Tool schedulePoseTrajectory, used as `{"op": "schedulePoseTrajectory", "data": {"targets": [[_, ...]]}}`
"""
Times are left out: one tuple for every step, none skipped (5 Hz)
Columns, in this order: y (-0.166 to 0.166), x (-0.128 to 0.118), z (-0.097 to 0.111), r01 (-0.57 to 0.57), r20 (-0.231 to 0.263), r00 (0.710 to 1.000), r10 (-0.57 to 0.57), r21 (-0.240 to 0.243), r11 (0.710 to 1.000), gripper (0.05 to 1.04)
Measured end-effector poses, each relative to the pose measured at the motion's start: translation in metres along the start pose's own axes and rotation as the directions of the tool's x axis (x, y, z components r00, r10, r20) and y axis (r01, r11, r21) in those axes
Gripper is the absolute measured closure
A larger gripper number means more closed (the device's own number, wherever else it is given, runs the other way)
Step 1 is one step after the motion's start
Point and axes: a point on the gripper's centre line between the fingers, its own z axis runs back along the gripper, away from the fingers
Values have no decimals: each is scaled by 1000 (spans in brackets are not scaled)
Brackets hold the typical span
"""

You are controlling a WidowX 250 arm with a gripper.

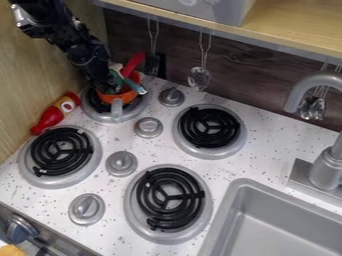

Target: Move something in the table

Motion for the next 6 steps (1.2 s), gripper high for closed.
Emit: {"op": "schedulePoseTrajectory", "data": {"targets": [[-2, 7, 14, 4, 3, 1000, -5, 39, 999, 802], [0, 11, 35, 0, 33, 999, -3, 106, 994, 802], [-4, 13, 51, -32, 26, 999, 28, 157, 987, 802], [-11, 3, 64, -101, -39, 993, 110, 181, 978, 802], [-40, -10, 85, -200, -82, 971, 226, 243, 949, 802], [-62, -29, 101, -333, -236, 884, 405, 290, 897, 802]]}}
